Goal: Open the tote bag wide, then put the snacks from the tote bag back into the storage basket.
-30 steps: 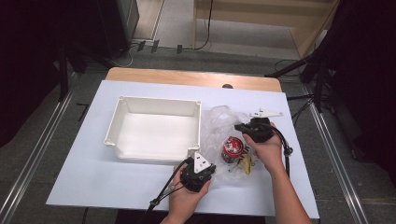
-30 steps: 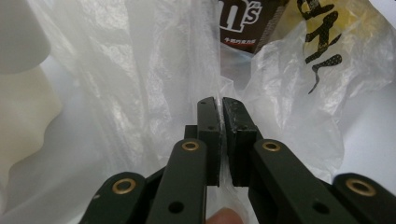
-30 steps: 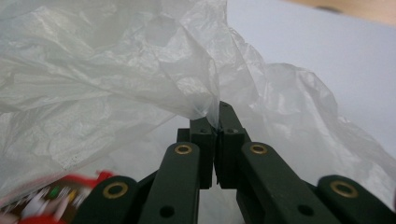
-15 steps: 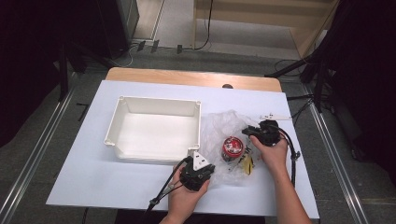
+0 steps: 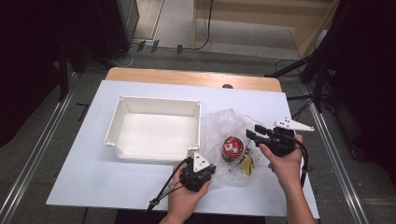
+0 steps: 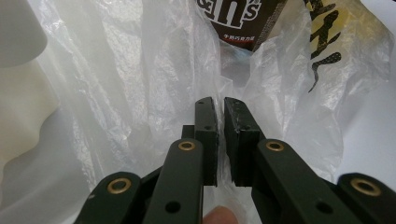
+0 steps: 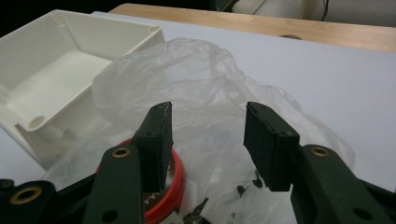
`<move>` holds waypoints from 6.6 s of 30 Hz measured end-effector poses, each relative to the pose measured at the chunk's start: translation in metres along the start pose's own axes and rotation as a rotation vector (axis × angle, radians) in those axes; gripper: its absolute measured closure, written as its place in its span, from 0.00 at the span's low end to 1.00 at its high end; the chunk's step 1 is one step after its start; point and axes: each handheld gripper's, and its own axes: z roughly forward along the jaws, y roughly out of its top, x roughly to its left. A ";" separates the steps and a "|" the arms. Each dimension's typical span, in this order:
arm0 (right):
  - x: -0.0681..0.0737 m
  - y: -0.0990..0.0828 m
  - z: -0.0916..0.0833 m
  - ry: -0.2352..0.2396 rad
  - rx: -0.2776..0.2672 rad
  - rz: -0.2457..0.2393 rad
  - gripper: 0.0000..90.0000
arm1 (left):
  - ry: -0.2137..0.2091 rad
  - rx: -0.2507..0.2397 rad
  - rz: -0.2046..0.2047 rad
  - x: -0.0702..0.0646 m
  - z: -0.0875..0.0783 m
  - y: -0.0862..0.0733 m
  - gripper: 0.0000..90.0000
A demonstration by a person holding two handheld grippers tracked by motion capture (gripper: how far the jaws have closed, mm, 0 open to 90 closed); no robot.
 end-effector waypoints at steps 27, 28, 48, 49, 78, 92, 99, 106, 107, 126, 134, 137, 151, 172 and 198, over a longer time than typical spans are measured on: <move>0.029 -0.029 0.014 0.033 0.140 -0.065 0.32 | 0.004 0.000 0.010 -0.001 0.000 0.000 0.94; 0.029 -0.030 0.014 0.037 0.143 -0.066 0.30 | 0.004 0.000 0.009 -0.001 0.000 0.000 0.94; 0.043 -0.036 0.034 0.033 0.215 -0.123 0.26 | 0.007 -0.004 0.007 -0.001 0.000 0.000 0.94; 0.043 -0.036 0.035 0.027 0.221 -0.122 0.27 | 0.009 -0.002 0.007 -0.001 0.000 0.000 0.95; 0.048 -0.035 0.040 -0.035 0.228 -0.159 0.29 | -0.049 -0.070 0.019 0.002 -0.018 -0.005 0.62; 0.049 -0.031 0.026 -0.036 0.206 -0.179 0.29 | -0.100 -0.156 0.033 0.014 -0.055 -0.008 0.40; 0.053 -0.024 0.020 -0.035 0.192 -0.184 0.29 | -0.095 -0.177 0.049 0.021 -0.071 -0.011 0.30; 0.055 -0.015 0.013 -0.035 0.173 -0.187 0.29 | -0.098 -0.178 0.040 0.035 -0.082 -0.019 0.19; 0.056 -0.014 0.012 -0.034 0.172 -0.187 0.29 | -0.103 -0.179 0.040 0.038 -0.083 -0.021 0.18; 0.062 0.011 -0.006 -0.025 0.112 -0.178 0.29 | -0.051 -0.172 0.012 0.067 -0.106 -0.039 0.16; 0.065 0.017 0.000 -0.016 0.108 -0.175 0.29 | -0.066 -0.160 0.025 0.060 -0.100 -0.038 0.17; 0.067 0.019 0.001 -0.008 0.101 -0.176 0.29 | -0.098 -0.176 0.011 0.056 -0.097 -0.036 0.22; 0.074 0.022 0.011 0.008 0.106 -0.173 0.29 | -0.194 -0.163 0.088 0.031 -0.079 -0.027 0.31; 0.083 0.036 0.012 0.028 0.092 -0.186 0.29 | -0.214 -0.033 0.143 0.029 -0.058 -0.031 1.00; 0.100 0.043 0.026 0.057 0.083 -0.234 0.29 | -0.223 0.040 0.152 0.028 -0.053 -0.035 1.00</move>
